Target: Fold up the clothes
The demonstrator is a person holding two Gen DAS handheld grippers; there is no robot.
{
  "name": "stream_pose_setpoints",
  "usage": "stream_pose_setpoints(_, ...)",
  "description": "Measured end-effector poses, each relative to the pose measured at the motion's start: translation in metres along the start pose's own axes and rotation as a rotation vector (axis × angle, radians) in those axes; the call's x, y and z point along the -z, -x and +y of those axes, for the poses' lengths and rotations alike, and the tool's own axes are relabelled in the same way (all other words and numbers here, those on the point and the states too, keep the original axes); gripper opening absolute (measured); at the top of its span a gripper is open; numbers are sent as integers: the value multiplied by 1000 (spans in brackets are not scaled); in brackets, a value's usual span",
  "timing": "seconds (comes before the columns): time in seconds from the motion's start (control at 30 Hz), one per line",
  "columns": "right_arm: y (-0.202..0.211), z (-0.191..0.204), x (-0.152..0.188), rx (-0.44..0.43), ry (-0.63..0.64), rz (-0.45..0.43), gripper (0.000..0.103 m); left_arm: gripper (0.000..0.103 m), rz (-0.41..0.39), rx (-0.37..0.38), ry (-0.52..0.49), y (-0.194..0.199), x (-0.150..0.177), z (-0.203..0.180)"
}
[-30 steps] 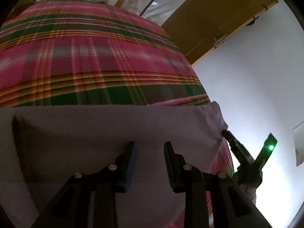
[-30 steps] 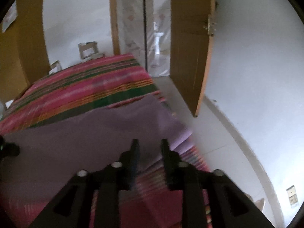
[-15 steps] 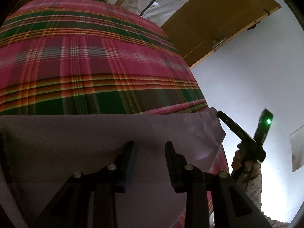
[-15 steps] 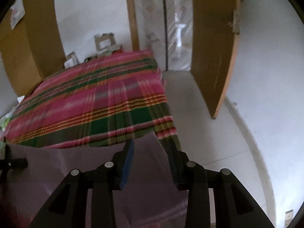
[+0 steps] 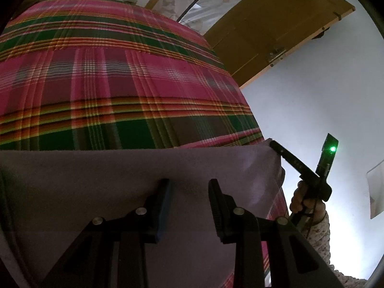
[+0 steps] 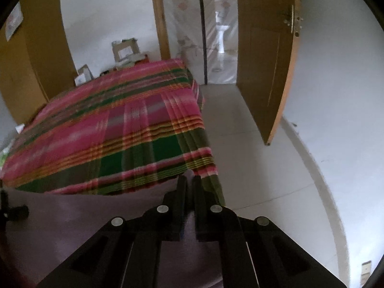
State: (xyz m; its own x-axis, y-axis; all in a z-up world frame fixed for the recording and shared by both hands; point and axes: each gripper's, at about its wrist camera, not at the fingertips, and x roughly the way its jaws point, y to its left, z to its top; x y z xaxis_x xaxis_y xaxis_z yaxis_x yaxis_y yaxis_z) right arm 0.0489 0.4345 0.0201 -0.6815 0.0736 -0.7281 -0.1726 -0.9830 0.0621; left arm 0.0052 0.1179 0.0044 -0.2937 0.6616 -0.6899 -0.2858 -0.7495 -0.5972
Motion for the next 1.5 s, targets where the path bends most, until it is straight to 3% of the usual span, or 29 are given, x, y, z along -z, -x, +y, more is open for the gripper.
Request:
stream_pose_setpoints(0.13,-5,1,0,19,2,28,7,32,-4,-6,0,1,1,-1)
stream_pose_setpoints(0.2,-4,-1,0,22,-9,34,14,32,-6,-8,3,2,2,-2)
stream_pose_setpoints(0.4,26,-24,10,-30,-127,-1,22,32,-5,-6,2,1,2,-2)
stream_pose_setpoints(0.53,46,-42,26,-66,-207,-16,36,32,1,5,9,2,4,-2)
stream_pose_setpoints(0.8,66,-70,72,-149,-437,-22,36,33,26,18,-23,-3,11,-14)
stream_pose_setpoints(0.9,62,-66,77,-171,-446,8,36,33,37,23,-35,-5,14,-19)
stream_pose_setpoints(1.23,64,-53,81,-182,-503,-10,38,33,64,35,-72,-11,23,-34)
stream_pose_setpoints(1.5,60,-32,72,-60,-422,-26,38,33,77,34,-111,-16,28,-46)
